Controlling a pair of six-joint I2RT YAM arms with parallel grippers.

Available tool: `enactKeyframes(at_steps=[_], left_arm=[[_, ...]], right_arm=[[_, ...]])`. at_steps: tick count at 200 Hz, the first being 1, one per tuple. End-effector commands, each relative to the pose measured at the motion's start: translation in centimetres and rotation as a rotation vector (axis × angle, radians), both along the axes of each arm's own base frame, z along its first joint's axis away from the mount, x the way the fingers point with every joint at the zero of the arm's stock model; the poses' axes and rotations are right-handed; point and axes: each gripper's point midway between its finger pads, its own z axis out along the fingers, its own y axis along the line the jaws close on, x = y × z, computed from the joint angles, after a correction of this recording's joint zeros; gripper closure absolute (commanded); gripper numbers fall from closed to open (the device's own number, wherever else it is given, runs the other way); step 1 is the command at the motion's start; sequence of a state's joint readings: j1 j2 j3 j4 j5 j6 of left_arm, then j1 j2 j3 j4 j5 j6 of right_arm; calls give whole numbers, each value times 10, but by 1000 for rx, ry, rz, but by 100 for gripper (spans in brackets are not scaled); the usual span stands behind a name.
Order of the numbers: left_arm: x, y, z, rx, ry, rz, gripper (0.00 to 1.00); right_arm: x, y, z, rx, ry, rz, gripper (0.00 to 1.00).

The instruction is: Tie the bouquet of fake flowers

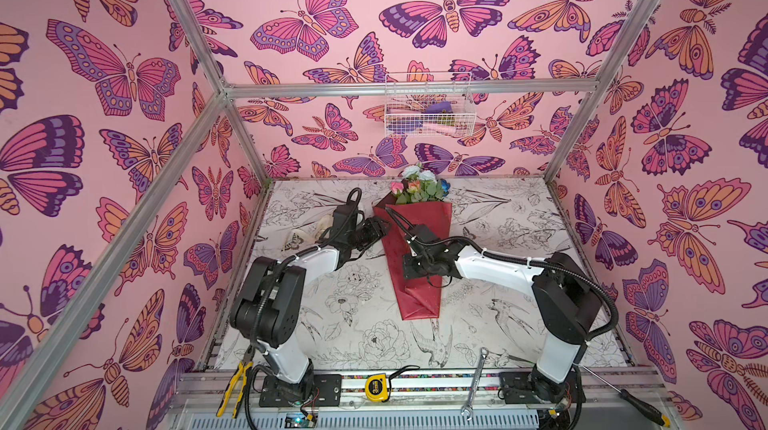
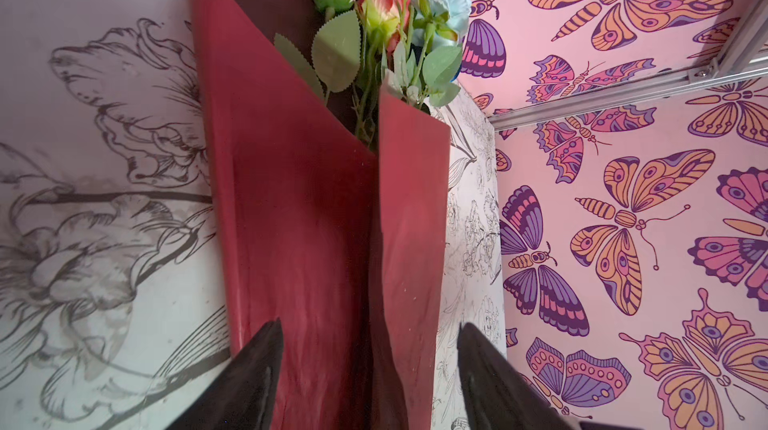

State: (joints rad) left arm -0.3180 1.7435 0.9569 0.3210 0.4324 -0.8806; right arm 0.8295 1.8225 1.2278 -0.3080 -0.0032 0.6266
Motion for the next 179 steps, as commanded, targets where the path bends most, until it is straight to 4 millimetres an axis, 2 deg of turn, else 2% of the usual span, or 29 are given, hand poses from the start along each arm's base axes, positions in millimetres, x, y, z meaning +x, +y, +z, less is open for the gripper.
enactKeyframes(at_steps=[1, 44, 76, 116, 142, 164, 179], left_arm=[[11, -12, 13, -45, -56, -55, 32], [24, -11, -12, -43, -1, -50, 42], [32, -12, -24, -43, 18, -58, 51], [41, -14, -28, -40, 10, -73, 74], [44, -14, -33, -30, 2, -94, 100], [45, -12, -37, -2, -9, -111, 100], [46, -9, -39, 15, -22, -118, 100]], right_arm=[[3, 13, 3, 22, -11, 35, 100], [3, 17, 1, 26, -1, 44, 100], [2, 17, -2, 25, 7, 48, 100], [1, 18, -2, 30, 12, 51, 100], [-3, 20, 2, 53, 24, 62, 89], [-11, 20, 12, 93, 34, 71, 73], [-18, 19, 20, 129, 41, 76, 65]])
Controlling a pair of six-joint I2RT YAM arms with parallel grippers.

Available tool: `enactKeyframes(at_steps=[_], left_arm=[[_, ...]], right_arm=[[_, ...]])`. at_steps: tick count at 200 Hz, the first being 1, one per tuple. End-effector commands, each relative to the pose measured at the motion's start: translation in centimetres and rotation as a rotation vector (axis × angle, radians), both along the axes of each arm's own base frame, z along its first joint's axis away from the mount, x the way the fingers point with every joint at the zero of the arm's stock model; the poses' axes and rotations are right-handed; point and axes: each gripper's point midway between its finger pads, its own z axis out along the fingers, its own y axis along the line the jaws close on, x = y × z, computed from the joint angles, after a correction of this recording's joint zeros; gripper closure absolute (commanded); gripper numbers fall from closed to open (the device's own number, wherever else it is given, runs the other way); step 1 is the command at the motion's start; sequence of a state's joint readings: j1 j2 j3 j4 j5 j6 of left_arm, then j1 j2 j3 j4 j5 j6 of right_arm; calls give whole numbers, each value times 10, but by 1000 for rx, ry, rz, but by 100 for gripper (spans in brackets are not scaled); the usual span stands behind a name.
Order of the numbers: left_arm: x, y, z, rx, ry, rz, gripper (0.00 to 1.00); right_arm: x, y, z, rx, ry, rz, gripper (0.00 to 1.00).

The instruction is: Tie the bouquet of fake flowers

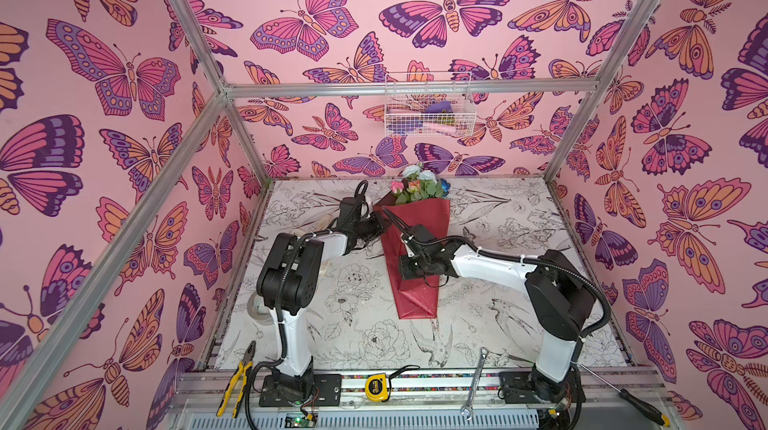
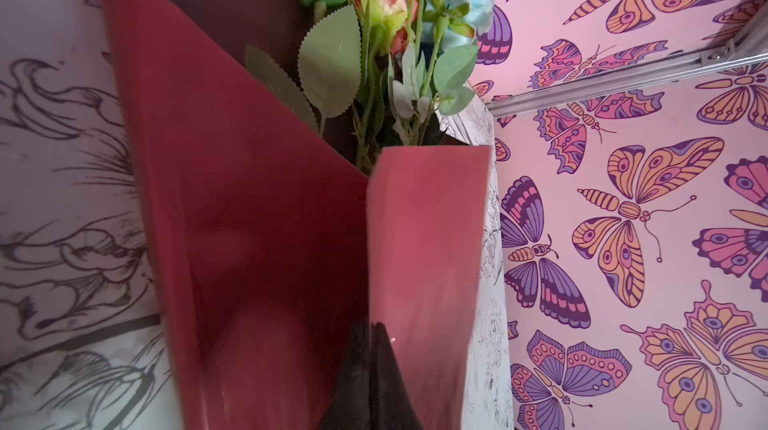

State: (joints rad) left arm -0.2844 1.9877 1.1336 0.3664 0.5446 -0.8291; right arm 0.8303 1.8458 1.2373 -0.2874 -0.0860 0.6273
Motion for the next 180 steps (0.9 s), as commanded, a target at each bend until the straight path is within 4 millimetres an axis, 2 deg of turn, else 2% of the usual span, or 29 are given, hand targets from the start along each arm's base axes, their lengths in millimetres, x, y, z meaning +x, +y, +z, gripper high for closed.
enactKeyframes(at_steps=[1, 34, 81, 127, 180], left_arm=[[3, 4, -7, 35, -28, -33, 100], [5, 9, -12, 54, -41, -42, 100], [5, 14, -19, 60, -38, -48, 100], [7, 14, -24, 56, -32, -53, 100], [7, 18, -27, 61, -28, -44, 100]], right_arm=[[-11, 5, 25, 83, -6, 29, 65], [-28, -1, 36, 147, 21, 22, 63], [-46, -11, 35, 210, 76, -15, 66], [-56, -5, 30, 290, 136, -30, 68], [-61, -2, 25, 307, 188, -32, 72]])
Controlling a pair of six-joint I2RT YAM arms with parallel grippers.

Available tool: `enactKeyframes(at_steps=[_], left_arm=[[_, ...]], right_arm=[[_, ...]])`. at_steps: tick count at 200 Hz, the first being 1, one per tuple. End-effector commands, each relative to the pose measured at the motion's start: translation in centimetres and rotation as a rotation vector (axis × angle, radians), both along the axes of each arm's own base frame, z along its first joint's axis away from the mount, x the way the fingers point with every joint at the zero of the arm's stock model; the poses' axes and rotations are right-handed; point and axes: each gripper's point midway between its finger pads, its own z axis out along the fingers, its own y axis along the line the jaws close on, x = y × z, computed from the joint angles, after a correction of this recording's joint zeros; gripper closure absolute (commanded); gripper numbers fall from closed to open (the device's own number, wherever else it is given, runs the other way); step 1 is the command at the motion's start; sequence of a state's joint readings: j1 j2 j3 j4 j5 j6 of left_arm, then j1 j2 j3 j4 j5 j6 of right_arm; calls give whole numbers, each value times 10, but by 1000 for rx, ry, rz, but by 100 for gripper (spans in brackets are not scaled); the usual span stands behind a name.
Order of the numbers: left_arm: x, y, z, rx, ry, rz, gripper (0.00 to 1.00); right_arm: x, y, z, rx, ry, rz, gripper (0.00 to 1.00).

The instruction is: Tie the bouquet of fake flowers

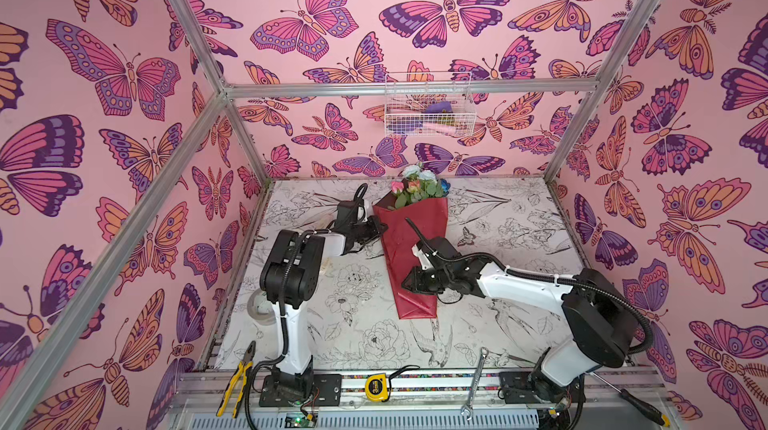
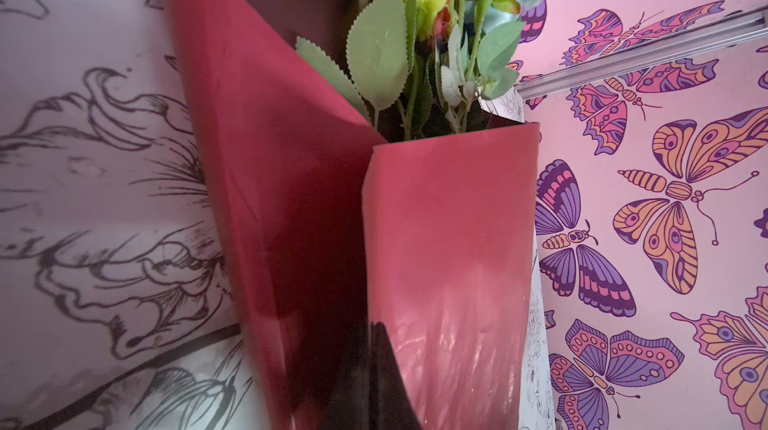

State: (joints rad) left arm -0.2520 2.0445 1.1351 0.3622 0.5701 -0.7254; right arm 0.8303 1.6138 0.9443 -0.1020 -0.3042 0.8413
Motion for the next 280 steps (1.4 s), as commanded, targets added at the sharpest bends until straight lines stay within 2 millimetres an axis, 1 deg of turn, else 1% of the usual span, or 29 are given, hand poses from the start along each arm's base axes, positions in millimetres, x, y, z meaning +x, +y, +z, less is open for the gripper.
enactKeyframes(at_steps=[1, 40, 52, 54, 62, 91, 123, 136, 139, 142, 178, 227, 248, 280], left_arm=[[5, 5, 0, 3, -17, -7, 100], [6, 8, -3, 4, -10, 0, 100], [6, 9, -2, 3, -11, 2, 100], [5, 9, -2, 3, -12, 1, 100], [5, 9, -3, 4, -11, 0, 100], [5, 9, -4, 3, -9, 0, 100], [6, 10, -7, 5, -4, 0, 100], [6, 10, -8, 5, -3, 0, 100], [6, 11, -8, 6, -2, 2, 100], [6, 11, -9, 6, -1, 1, 100], [5, 12, -14, 9, 10, 3, 100], [5, 14, -19, 7, 17, 4, 100], [6, 15, -20, 5, 17, 7, 100], [8, 15, -16, -2, 8, 9, 100]], right_arm=[[-2, 8, 6, 46, 19, 3, 72], [-4, 3, 13, 90, 41, -12, 74], [-5, 0, 9, 82, 48, -20, 74], [-4, 0, 18, 100, 32, -21, 74], [-5, -2, 21, 105, 28, -25, 74], [-7, -5, 16, 98, 43, -32, 75], [-11, -7, -1, 83, 79, -40, 76], [-11, -7, -2, 89, 81, -41, 77], [-12, -8, -11, 73, 96, -42, 77], [-12, -9, -16, 64, 106, -45, 78], [-15, -12, -40, 32, 153, -57, 82], [-24, -20, -72, 7, 214, -88, 84], [-27, -23, -82, 8, 237, -109, 85], [-31, -28, -90, 8, 253, -129, 85]])
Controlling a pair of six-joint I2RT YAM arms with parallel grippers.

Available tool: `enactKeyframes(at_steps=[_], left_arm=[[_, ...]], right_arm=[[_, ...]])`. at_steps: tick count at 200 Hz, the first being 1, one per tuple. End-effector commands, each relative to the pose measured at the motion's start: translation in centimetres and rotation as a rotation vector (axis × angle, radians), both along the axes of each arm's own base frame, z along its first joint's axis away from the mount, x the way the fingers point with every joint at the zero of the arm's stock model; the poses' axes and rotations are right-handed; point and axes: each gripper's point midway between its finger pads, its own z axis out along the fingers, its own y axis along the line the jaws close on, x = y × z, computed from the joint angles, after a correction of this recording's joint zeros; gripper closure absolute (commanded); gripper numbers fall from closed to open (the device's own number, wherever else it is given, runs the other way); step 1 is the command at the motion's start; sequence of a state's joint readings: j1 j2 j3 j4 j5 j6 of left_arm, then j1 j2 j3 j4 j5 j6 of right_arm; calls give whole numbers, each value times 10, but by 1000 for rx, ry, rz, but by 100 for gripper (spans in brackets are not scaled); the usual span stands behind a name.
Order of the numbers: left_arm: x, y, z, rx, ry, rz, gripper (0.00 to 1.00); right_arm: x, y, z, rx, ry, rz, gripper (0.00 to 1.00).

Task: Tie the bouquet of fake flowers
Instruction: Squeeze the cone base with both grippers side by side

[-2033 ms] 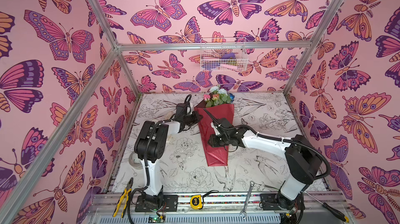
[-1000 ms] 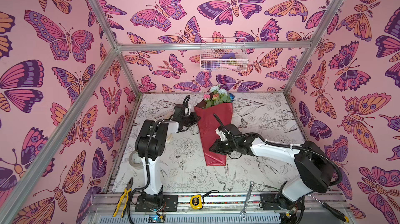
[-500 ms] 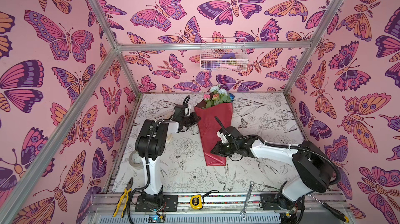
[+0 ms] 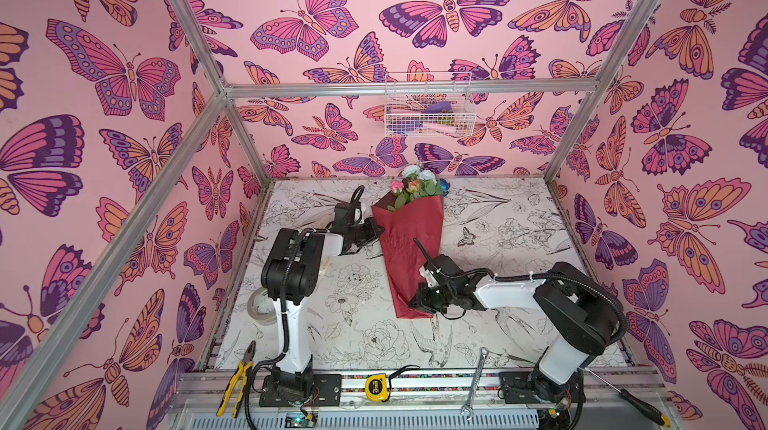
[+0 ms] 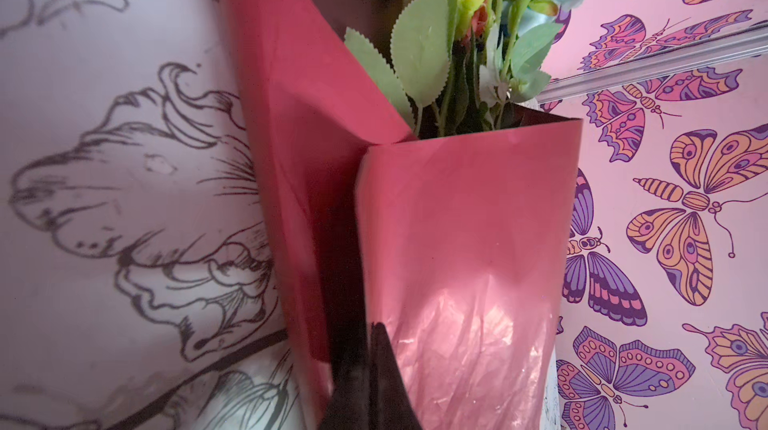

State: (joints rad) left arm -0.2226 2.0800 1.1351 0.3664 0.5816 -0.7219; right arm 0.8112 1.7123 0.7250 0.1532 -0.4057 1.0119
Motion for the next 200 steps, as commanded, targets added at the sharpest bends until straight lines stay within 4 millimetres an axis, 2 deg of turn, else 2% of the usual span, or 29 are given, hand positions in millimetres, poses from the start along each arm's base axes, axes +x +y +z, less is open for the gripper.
enactKeyframes(at_steps=[1, 8, 29, 42, 66, 74, 102, 117, 144, 176, 200], left_arm=[[5, 2, 0, -5, -20, -9, 100], [5, 2, 2, -11, -21, -9, 99], [4, 3, 18, -28, -49, 3, 77], [1, 6, 31, -28, -70, 16, 68], [-11, 15, 54, -5, -100, 52, 51], [-19, 19, 54, 15, -88, 65, 48], [-50, 36, 56, 68, -54, 113, 47], [-74, 34, 59, 54, -43, 99, 49], [-131, 8, 62, 9, -22, -14, 60], [-203, -27, 52, 42, 3, -165, 70], [-236, -48, 47, 66, -6, -246, 75]], right_arm=[[-3, -10, -17, -29, 41, -45, 85], [-3, -11, -18, -28, 41, -49, 85], [-4, -11, -19, -22, 49, -55, 85], [-4, -10, -18, -18, 50, -57, 85], [-2, -9, -15, -10, 46, -63, 86], [-2, -9, -14, -8, 42, -64, 86], [1, -9, -10, -2, 30, -74, 86], [3, -8, -7, 3, 23, -77, 86], [3, -7, -5, 9, 18, -77, 86], [4, -7, -1, 16, 12, -80, 86], [4, -9, 1, 15, 4, -88, 86]])
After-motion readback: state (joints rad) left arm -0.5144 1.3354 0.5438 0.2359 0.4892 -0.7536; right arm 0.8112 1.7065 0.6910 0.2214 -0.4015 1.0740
